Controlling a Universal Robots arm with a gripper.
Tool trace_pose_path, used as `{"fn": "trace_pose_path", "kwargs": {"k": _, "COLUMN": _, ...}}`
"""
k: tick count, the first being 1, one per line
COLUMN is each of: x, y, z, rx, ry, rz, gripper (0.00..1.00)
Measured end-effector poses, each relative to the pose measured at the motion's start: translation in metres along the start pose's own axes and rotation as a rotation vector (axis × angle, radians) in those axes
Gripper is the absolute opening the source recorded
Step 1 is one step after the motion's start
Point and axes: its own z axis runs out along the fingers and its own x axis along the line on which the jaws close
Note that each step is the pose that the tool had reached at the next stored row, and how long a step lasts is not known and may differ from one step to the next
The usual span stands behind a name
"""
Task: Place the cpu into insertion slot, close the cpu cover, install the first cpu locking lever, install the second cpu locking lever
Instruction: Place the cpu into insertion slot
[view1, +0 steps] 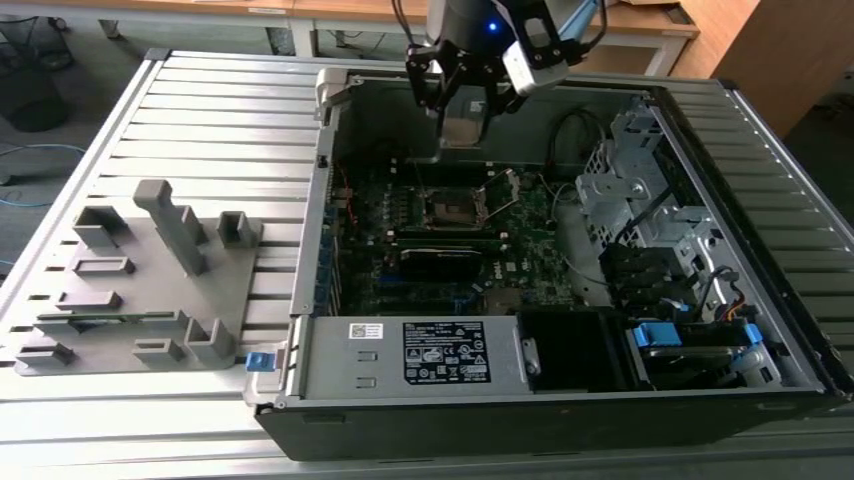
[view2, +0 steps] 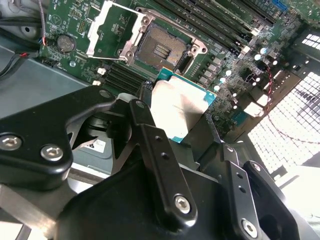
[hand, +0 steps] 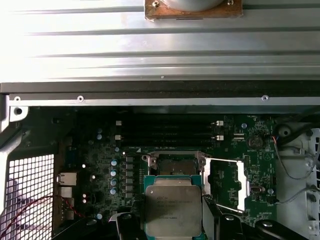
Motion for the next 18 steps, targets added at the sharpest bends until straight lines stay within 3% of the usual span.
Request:
{"fn": "trace_pose_path", "kwargs": {"k": 8, "x": -0.0001, "y": -0.0007, "z": 0.0090, "rx": 0.0019, "ry": -0.0008, "rz": 0.000, "gripper": 0.54}}
{"fn": "trace_pose_path", "kwargs": {"k": 18, "x": -0.0002, "y": -0.0010, "z": 0.0127, "rx": 0.0021, "ry": -0.0008, "rz": 0.000, "gripper": 0.54}}
